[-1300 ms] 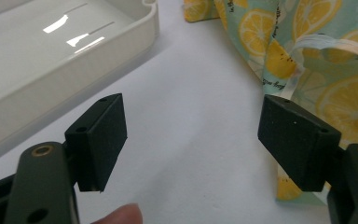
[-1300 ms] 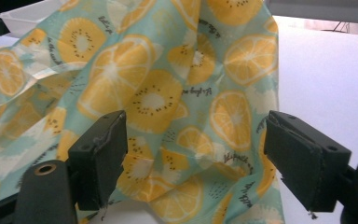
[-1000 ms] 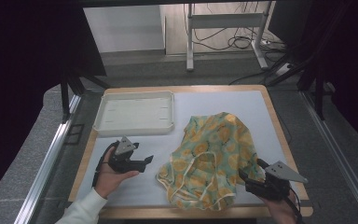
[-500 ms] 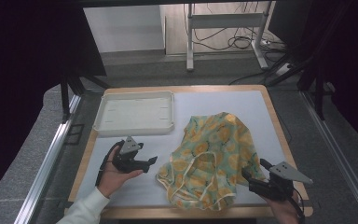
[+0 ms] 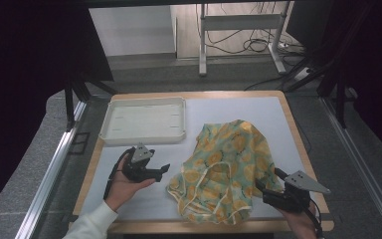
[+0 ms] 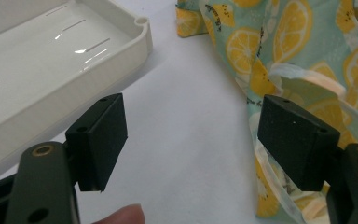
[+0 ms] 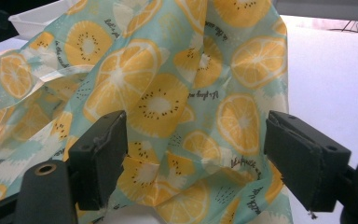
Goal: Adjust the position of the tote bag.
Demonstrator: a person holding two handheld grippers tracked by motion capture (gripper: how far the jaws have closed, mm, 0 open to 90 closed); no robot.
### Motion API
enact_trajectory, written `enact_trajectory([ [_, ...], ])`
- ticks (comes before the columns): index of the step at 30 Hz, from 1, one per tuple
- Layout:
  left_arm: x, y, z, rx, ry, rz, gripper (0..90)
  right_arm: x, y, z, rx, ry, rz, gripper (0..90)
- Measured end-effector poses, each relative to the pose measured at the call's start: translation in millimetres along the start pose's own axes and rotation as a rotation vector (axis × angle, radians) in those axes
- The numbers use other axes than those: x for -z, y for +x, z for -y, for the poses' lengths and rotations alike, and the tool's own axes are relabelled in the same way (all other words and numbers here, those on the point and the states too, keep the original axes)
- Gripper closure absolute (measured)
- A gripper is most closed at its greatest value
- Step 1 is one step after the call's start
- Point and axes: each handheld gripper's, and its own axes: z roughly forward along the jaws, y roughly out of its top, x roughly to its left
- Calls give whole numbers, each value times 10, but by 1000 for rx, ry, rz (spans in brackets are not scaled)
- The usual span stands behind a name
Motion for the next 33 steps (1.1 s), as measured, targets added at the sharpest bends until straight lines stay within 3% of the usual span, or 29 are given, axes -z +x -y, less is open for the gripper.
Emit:
enact_trajectory([
  [15, -108, -80, -259, 2, 2, 47, 257, 22, -21, 10, -18, -3, 0, 221],
  [26, -222, -57, -406, -2, 29, 81, 292, 36, -27, 17, -25, -5, -1, 221],
  [33, -244, -43, -475, -5, 17, 98, 273, 45, -36, 26, -22, -2, 11, 221],
])
